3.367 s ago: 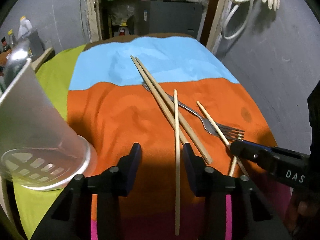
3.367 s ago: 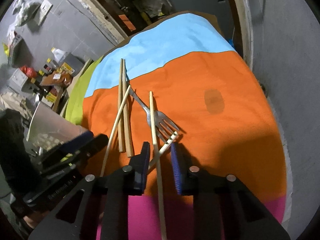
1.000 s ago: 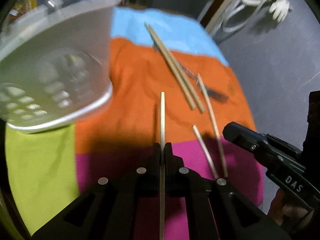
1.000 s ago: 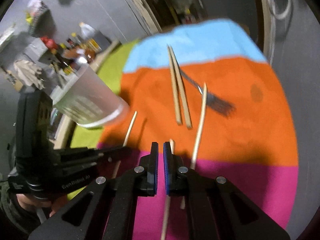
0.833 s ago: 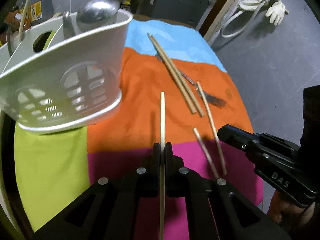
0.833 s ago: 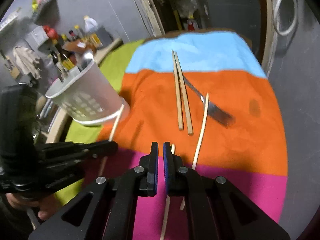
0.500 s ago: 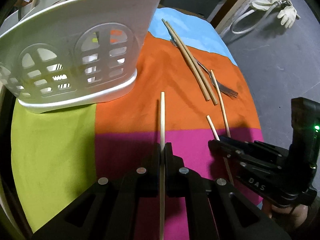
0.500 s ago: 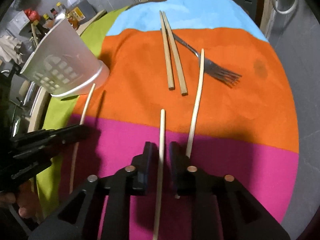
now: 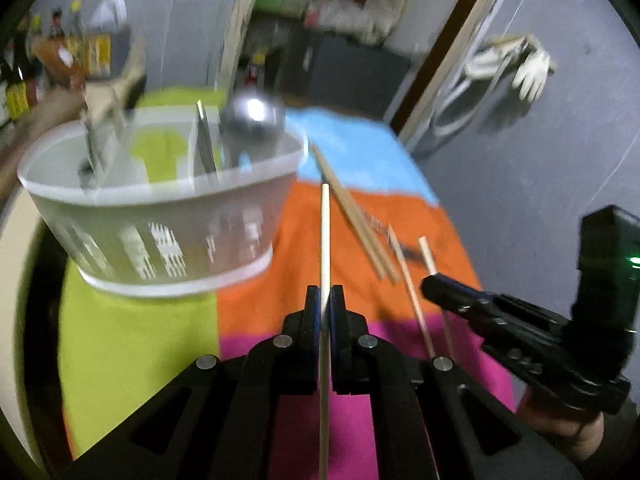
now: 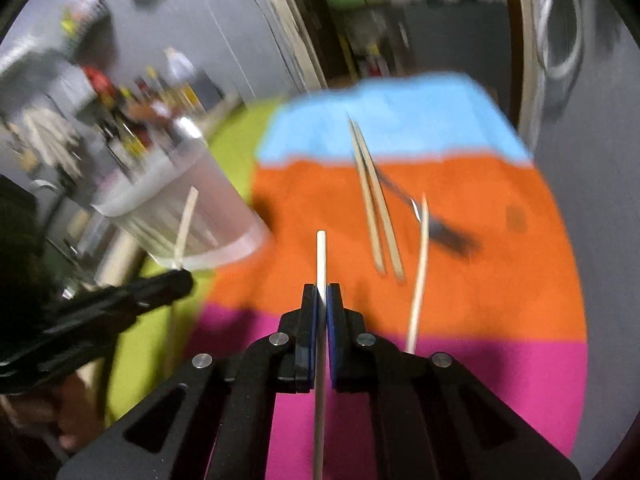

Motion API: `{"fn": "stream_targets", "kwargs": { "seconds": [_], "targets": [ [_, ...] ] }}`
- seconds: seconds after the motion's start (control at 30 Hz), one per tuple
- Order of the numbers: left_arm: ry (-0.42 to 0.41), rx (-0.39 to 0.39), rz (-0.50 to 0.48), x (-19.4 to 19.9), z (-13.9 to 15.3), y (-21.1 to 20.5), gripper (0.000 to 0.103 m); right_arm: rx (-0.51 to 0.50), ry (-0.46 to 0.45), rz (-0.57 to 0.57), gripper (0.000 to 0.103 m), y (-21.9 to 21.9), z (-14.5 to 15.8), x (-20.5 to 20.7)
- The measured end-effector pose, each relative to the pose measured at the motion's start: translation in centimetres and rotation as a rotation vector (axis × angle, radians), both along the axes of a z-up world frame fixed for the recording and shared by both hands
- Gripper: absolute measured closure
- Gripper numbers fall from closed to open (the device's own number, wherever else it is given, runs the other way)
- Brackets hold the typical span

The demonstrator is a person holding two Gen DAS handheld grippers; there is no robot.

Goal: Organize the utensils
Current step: 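Lift both chopsticks and carry them over the white caddy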

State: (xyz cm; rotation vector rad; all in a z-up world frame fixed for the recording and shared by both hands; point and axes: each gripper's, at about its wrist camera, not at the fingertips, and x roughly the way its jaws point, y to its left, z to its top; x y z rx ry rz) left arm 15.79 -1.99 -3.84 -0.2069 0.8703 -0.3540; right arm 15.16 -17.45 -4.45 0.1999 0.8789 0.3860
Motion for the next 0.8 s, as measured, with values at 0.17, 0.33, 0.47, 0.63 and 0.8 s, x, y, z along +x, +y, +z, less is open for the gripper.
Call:
{"fn": "stream_targets", "kwargs": {
  "seconds": [0.17, 0.33, 0.47, 0.63, 0.8],
  "targets": [
    [-0.167, -0.006, 0.073, -0.2, 3.9, 1.7, 0.101, 0.018, -0.279, 0.017, 0.100, 2.0, 6.0, -1.0],
    [-0.295, 0.003, 0.131, 0.2, 7.3, 3.4, 0.101, 0.071, -0.470, 0.039, 0.100, 4.3, 10.5, 0.2],
    [-0.374, 0.005, 0.186, 1.3, 9.1, 5.3, 0.101, 0.159, -0.573, 0.052, 0.100, 5.7, 12.7, 2.0],
    [-0.422, -0.029, 0.303, 3.5, 10.0, 10.2, 0.101, 0.293, -0.626, 0.038, 0.100, 7.2, 14.4, 5.6],
    [-0.426, -0.111, 0.438, 5.9, 9.2, 15.1, 0.101, 0.329, -0.638, 0.023, 0.100, 8.9, 14.1, 8.2]
  ]
}}
